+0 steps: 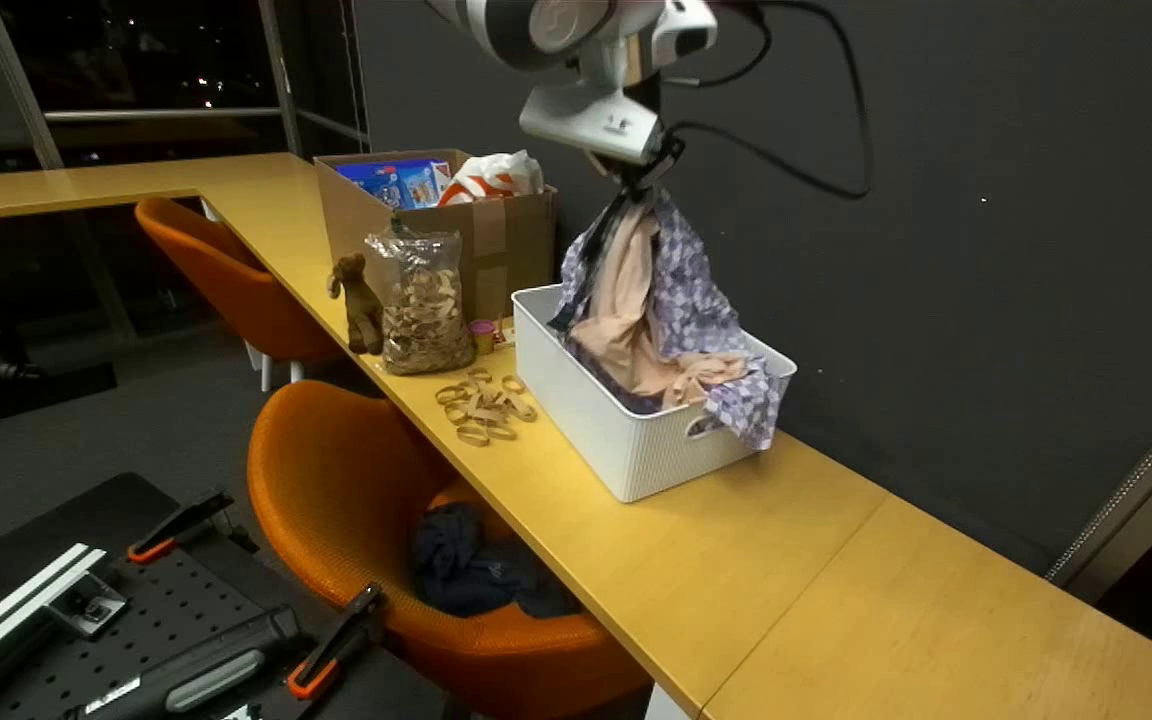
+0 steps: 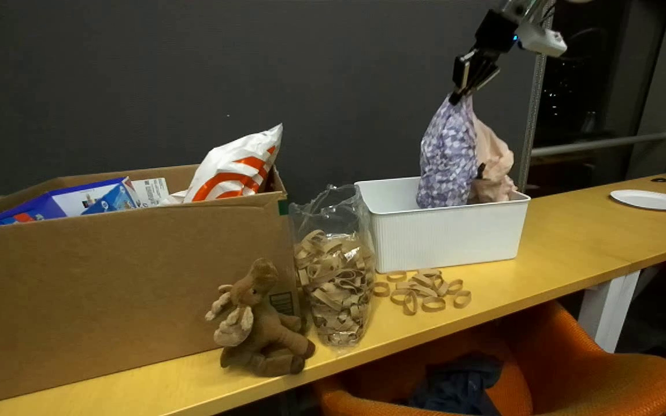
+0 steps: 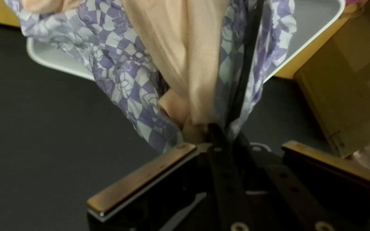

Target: Pick up all the shirts from the orange chair and put them in the white basket

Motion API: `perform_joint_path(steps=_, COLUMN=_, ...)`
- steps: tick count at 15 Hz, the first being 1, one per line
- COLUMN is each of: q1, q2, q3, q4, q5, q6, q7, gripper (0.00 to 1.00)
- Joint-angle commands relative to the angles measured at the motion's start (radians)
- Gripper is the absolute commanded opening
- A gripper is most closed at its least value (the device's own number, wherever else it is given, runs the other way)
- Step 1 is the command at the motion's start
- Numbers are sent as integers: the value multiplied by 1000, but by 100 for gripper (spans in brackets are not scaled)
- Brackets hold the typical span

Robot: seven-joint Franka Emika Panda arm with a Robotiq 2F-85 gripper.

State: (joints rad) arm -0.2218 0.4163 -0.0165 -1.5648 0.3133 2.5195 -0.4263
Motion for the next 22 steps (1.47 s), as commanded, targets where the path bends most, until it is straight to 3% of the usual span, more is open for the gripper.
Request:
perform_joint_path(steps=1, q1=-63, q2=63, q3=107, q4=-84, q5=115, q6=69, q7=-125, gripper=2)
perform_joint_path(steps=8, q1=-170, q2=187, q3=147, q4=-119, q5=107, q6=177, q7=-225, gripper=2)
perform_joint_path(steps=9, q1=-176, q2=193, q3=154, q4=-118, q5=105, q6=174, q7=-228, gripper=34)
perform_joint_path(steps=12, q1=-188, q2=190, q3=183, q4=-127, q5=111, q6=164, q7=-227, gripper=48)
perform_joint_path(steps=19, q1=-167, q2=24, q3=206, q4=-228, q5=113, q6=156, q7=-203, gripper=98)
perform_joint_path(steps=22, q1=-145, q2=-96, q3=202, q4=-338, q5=140, q6=116, q7=-157, gripper=100)
